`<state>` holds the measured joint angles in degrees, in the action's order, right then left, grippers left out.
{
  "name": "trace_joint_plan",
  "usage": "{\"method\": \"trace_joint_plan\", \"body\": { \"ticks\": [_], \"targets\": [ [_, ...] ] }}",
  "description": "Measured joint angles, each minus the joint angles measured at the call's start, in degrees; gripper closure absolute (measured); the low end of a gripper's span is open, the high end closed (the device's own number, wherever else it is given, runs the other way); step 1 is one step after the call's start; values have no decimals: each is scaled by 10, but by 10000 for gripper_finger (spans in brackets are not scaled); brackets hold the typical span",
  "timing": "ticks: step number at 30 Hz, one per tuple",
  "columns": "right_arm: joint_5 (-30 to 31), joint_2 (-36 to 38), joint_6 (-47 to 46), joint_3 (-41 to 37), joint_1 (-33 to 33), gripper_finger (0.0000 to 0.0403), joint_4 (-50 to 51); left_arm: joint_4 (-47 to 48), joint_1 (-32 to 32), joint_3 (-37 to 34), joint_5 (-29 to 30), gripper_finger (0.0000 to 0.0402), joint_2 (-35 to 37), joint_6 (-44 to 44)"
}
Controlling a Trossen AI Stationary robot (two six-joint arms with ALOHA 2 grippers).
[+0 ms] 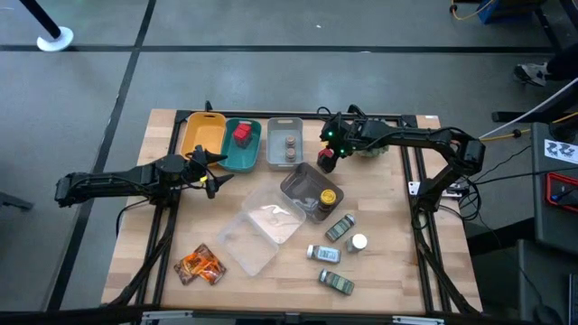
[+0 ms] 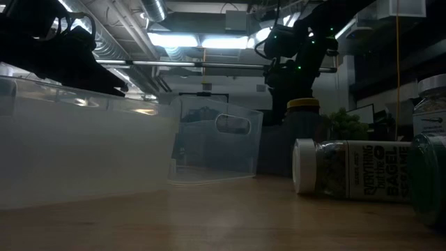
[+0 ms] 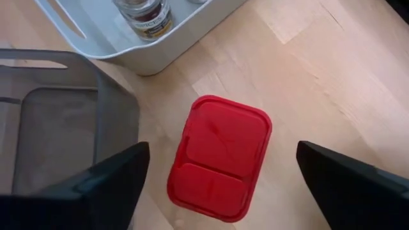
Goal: Sort spices by type
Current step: Put the red seasoning can into the green bin
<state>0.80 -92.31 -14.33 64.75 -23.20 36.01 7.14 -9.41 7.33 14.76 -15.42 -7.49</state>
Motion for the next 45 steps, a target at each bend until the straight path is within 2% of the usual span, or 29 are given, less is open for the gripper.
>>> {"method": "trace_joint_plan", "body": {
  "ticks": [7,18,30,37,45],
  "targets": [
    [0,-7,-4,-2,0,22,1,0,0,0,0,54,0,0],
    [1,-6,-9,-42,4,24,-49,0,0,0,0,54,0,0],
    [41,-40,-11,-46,23,24,-63,0,0,0,0,54,0,0],
    [68,-45,-45,-46,23,24,-70,0,0,0,0,54,0,0],
    [66,-45,-45,-46,22,24,-84,0,0,0,0,54,0,0]
  ]
}}
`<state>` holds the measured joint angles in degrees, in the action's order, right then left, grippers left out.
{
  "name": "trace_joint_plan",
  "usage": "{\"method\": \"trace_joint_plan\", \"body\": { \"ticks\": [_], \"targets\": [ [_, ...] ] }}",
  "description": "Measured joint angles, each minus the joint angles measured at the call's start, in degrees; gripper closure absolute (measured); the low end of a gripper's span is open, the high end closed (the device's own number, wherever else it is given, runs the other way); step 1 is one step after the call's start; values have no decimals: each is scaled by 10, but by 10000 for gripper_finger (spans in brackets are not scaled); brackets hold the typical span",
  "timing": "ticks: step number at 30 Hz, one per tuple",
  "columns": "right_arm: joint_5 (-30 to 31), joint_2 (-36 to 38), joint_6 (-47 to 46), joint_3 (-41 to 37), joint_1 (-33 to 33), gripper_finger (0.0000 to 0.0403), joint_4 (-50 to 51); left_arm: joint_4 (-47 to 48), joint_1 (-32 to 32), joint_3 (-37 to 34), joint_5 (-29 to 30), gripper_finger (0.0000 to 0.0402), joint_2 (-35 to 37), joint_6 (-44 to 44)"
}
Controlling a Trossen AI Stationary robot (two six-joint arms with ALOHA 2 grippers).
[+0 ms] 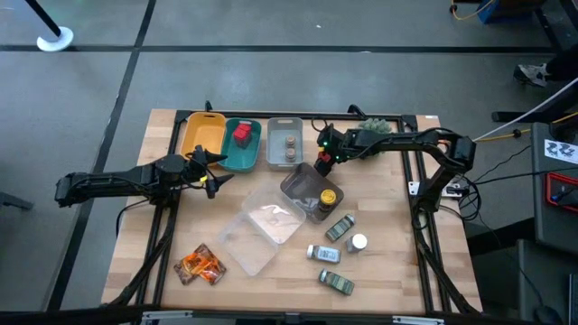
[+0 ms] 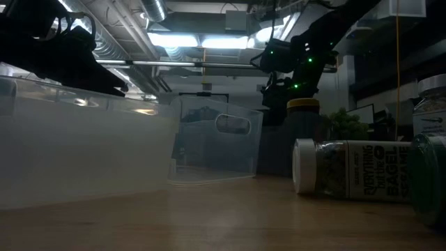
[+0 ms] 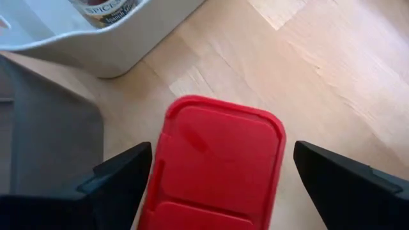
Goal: Sort spices by type
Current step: Put the red seasoning can into the green bin
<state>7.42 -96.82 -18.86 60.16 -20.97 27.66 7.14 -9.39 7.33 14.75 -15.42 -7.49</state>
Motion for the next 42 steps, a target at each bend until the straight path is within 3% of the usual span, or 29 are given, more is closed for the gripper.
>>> {"method": "trace_joint_plan", "body": {
  "ticks": [36,42],
  "targets": [
    [-24,0,-5,0,0,24,-52,0,0,0,0,54,0,0],
    [-24,0,-6,0,0,66,-49,0,0,0,0,54,0,5]
  ]
}}
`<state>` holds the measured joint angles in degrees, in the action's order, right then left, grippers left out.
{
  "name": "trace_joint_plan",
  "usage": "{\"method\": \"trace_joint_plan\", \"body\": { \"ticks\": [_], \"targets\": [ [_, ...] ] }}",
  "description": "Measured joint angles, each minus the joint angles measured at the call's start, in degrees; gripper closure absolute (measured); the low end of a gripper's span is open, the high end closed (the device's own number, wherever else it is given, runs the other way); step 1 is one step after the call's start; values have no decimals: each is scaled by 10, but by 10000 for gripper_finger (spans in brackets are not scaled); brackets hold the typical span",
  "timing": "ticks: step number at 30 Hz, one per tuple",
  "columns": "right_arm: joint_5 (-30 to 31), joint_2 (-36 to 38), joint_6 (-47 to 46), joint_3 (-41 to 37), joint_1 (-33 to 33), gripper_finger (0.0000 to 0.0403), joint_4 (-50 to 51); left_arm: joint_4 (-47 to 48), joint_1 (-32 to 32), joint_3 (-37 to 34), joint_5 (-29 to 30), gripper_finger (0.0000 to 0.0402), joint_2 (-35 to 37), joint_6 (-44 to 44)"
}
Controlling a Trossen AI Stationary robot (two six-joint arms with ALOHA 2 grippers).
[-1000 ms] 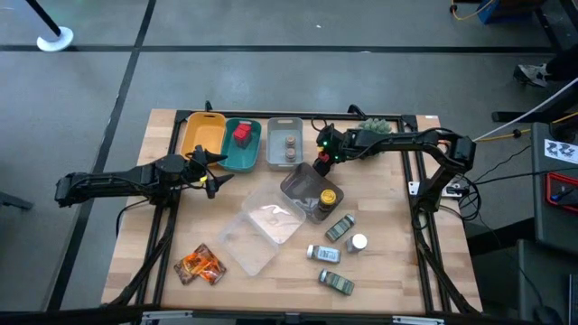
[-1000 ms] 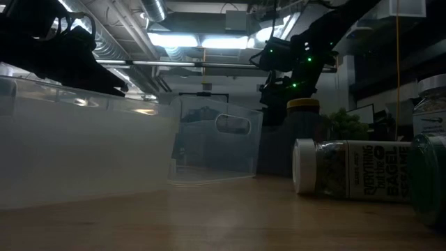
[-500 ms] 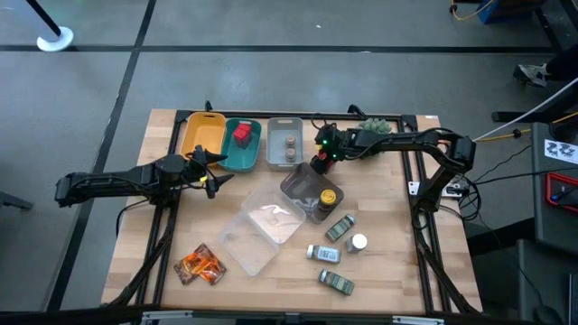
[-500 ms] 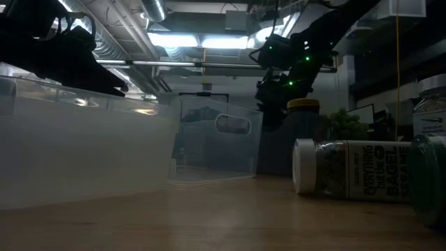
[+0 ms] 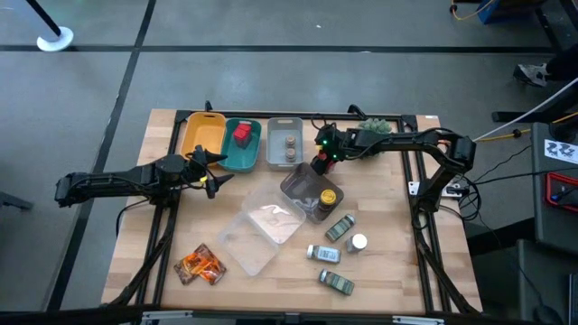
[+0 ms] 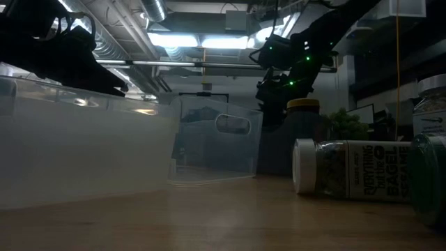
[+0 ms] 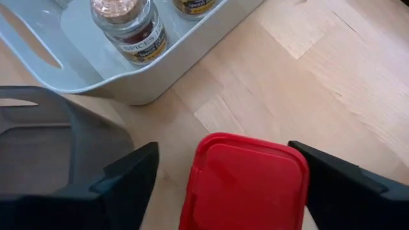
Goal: Sort spices by type
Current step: Put the red seasoning can into the green bin
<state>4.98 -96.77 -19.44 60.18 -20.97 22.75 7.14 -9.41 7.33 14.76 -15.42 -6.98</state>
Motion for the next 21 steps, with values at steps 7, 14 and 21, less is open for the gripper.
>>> {"method": "trace_joint_plan", "body": {
  "ticks": [7,14,21],
  "targets": [
    [0,0,0,0,0,163,5,0,0,0,0,54,0,10],
    [0,1,2,1,0,182,9,0,0,0,0,54,0,10],
    [0,0,7,64,0,173,52,0,0,0,0,54,0,10]
  ]
}}
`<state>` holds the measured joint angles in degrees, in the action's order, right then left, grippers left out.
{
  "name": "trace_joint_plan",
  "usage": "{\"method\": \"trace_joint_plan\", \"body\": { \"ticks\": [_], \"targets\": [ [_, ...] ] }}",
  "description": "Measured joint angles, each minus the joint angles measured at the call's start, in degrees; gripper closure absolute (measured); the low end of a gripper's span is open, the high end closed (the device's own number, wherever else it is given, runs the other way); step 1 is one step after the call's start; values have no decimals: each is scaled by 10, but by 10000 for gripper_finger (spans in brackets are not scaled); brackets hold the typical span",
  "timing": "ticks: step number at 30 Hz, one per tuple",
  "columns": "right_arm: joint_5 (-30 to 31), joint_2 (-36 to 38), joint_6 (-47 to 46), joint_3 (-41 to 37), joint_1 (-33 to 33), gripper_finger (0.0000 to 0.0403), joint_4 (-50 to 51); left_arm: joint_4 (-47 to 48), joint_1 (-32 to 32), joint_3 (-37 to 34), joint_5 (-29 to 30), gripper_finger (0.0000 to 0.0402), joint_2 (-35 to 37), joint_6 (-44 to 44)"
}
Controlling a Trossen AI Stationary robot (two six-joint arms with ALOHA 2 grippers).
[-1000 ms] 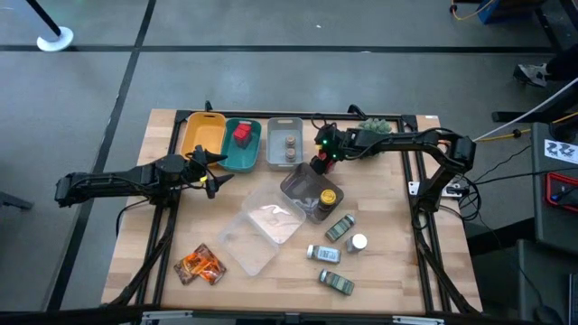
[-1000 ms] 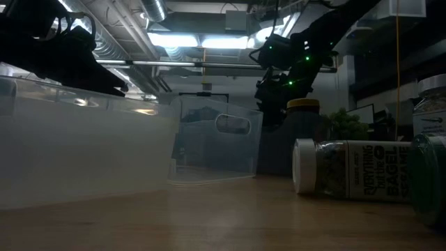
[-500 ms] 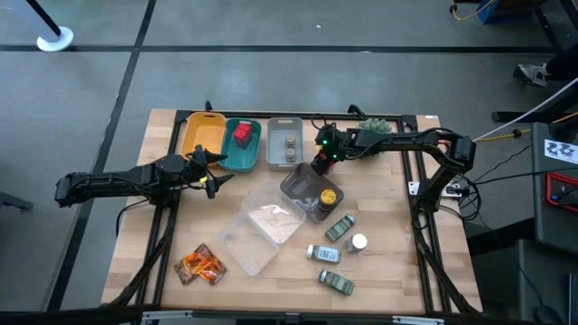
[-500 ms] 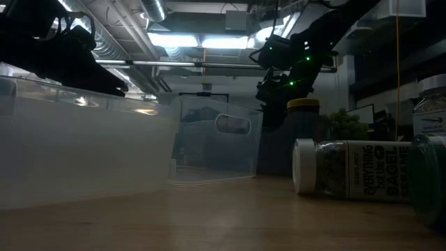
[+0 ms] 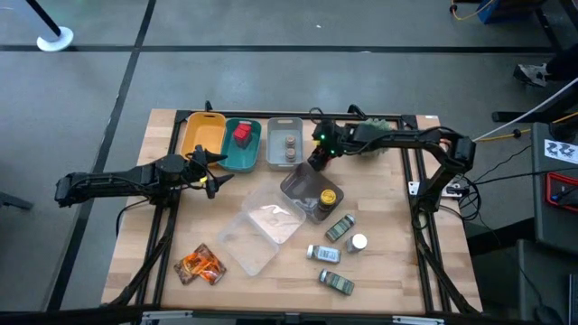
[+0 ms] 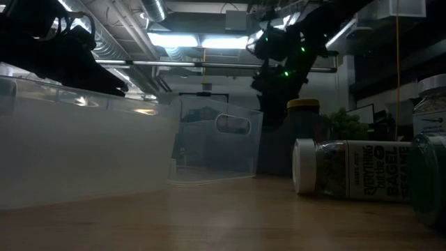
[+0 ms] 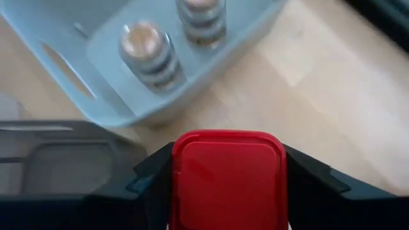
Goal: Sort spices by type
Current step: Put the red seasoning can into the green bin
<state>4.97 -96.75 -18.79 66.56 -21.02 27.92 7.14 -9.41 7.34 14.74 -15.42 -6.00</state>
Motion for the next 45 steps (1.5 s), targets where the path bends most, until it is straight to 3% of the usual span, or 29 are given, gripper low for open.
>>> {"method": "trace_joint_plan", "body": {
  "ticks": [8,13,22,33,45],
  "targets": [
    [0,0,42,148,0,181,87,0,0,0,0,54,0,0],
    [-8,0,51,227,0,173,82,0,0,0,0,54,0,-9],
    [-107,-11,62,244,5,181,-82,0,0,0,0,54,0,-37],
    [-198,-125,73,242,20,181,-297,-20,0,0,0,54,5,-36],
    [-194,-237,90,242,39,181,-432,-49,0,23,0,54,11,5]
  ]
}}
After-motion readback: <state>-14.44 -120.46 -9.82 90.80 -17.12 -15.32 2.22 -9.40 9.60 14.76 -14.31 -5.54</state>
